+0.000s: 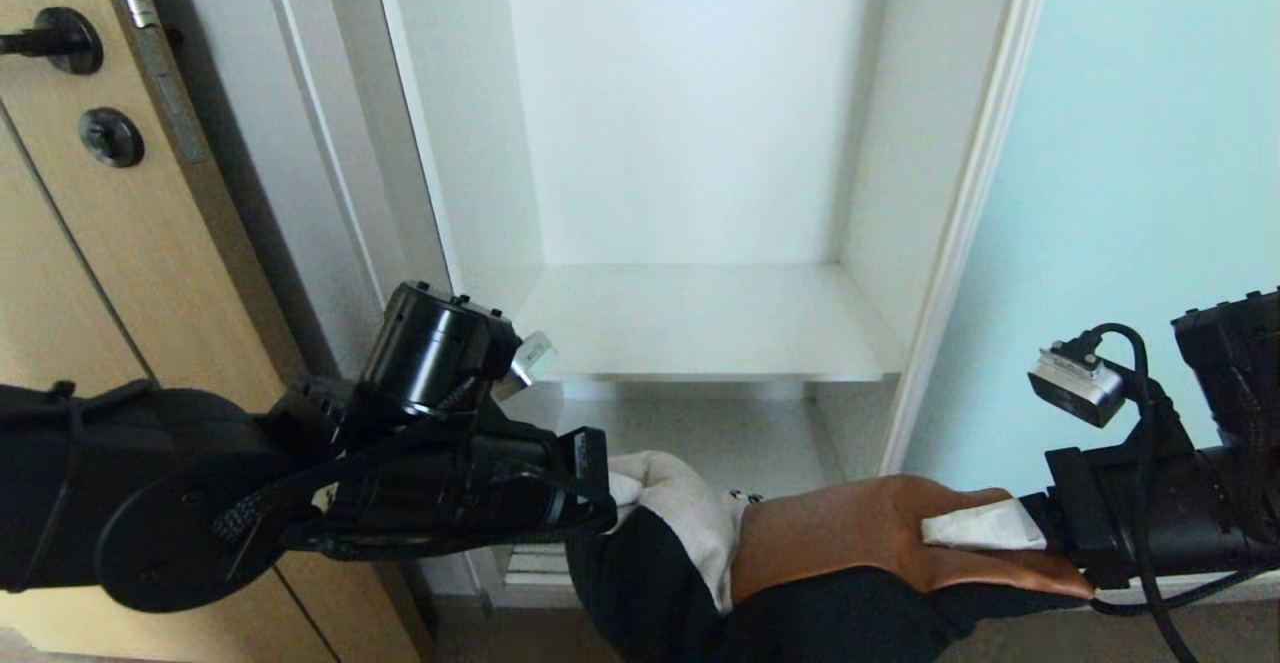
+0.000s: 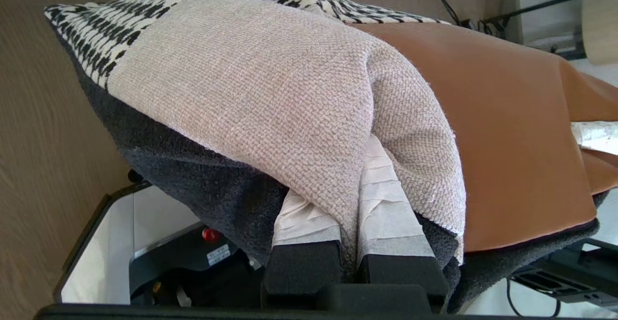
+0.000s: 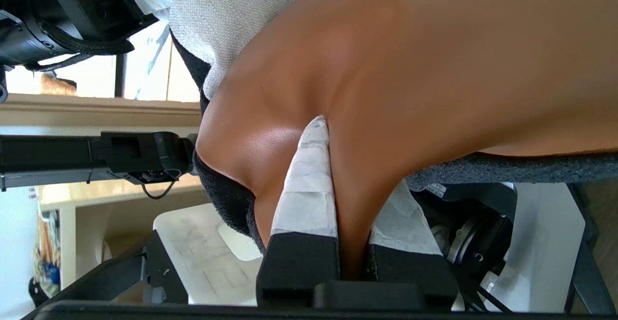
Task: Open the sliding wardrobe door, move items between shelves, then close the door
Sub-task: Place the pillow on the lower shelf
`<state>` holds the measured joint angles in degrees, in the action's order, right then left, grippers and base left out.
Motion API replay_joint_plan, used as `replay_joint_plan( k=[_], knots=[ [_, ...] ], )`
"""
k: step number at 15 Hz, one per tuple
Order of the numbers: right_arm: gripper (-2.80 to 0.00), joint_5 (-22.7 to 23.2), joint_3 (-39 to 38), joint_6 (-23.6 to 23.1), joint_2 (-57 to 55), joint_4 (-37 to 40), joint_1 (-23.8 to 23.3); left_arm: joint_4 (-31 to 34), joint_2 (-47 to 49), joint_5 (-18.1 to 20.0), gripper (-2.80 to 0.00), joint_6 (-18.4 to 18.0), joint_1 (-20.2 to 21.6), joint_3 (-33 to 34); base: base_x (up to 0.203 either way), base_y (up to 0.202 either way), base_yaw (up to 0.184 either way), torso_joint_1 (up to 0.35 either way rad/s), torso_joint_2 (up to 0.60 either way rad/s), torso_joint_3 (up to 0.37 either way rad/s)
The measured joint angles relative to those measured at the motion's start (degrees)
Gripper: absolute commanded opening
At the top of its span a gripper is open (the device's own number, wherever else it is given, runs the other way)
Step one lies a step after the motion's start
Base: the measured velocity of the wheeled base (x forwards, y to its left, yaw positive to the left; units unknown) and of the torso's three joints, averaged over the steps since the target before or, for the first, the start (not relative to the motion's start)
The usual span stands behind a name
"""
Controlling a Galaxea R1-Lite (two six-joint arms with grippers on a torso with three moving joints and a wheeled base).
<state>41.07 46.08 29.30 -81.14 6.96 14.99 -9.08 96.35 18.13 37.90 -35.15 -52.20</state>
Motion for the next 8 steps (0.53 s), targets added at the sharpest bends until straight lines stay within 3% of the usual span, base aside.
replay_joint_plan(
  k=[4,6,8],
  knots=[
    [-2.80,0.0,0.0,0.0,0.2,0.0,0.0,-0.1,0.1,-0.5,-2.80,0.0,0.0,-0.2,-0.182,0.000,-0.003,0.002,0.00,0.004],
    [-2.80,0.0,0.0,0.0,0.2,0.0,0.0,-0.1,0.8,-2.5,-2.80,0.0,0.0,-0.8,-0.031,0.000,0.001,-0.001,0.00,0.001],
    [-2.80,0.0,0.0,0.1,-0.1,0.0,0.0,-0.1,2.4,-7.1,-2.80,-0.1,-0.3,-1.8,0.000,0.000,0.000,0.000,0.00,0.000]
  ],
)
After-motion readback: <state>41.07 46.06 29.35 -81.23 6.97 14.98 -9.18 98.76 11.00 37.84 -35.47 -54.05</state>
